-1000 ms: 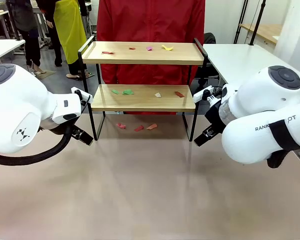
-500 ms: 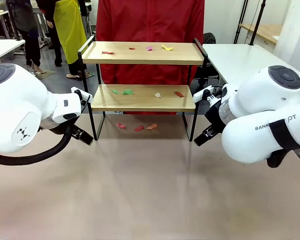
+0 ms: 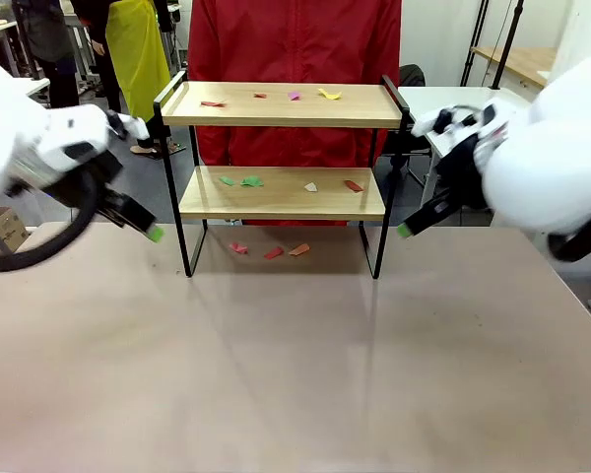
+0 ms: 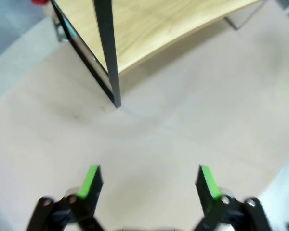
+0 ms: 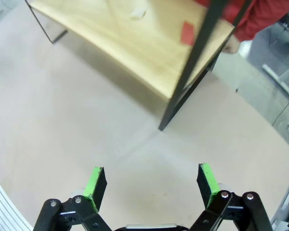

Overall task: Clean the shelf.
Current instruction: Pick up the Duster handed by the human.

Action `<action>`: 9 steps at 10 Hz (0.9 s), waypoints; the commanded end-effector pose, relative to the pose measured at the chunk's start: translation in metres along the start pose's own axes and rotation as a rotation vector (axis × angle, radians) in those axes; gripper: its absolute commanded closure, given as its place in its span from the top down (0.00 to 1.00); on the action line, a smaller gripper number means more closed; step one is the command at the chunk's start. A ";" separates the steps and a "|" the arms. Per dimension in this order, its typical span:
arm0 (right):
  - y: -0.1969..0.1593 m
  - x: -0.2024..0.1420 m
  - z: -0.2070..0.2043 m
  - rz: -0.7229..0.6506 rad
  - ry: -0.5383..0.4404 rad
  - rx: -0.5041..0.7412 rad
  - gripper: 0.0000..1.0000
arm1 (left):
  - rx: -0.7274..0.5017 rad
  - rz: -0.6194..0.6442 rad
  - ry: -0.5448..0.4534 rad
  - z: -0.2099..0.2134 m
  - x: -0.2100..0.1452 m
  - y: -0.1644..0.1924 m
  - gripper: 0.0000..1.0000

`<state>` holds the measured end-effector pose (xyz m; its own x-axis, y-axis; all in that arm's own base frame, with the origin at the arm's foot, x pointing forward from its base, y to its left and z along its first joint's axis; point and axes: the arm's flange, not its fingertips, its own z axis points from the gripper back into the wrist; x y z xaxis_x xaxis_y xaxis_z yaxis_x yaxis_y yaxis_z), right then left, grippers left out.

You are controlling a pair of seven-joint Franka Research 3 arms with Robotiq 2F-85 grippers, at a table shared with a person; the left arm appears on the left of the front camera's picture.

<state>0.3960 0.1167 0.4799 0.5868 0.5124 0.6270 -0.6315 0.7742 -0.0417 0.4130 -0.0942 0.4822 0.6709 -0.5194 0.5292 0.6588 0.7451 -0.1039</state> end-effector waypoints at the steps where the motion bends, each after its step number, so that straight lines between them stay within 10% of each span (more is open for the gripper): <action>1: -0.034 -0.018 0.045 0.068 -0.095 0.076 1.00 | -0.223 -0.162 0.009 0.031 -0.001 0.036 1.00; 4: -0.115 -0.039 0.093 0.247 -0.239 0.236 1.00 | -0.444 -0.434 -0.155 0.052 -0.005 0.107 1.00; 9: -0.213 -0.086 0.076 0.275 -0.426 0.292 1.00 | -0.517 -0.522 -0.501 0.023 -0.025 0.165 1.00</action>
<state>0.4208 -0.1203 0.5015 0.1643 0.4766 0.8637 -0.8794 0.4674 -0.0906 0.4930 0.0478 0.4654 0.1115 -0.4304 0.8957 0.9897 0.1295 -0.0610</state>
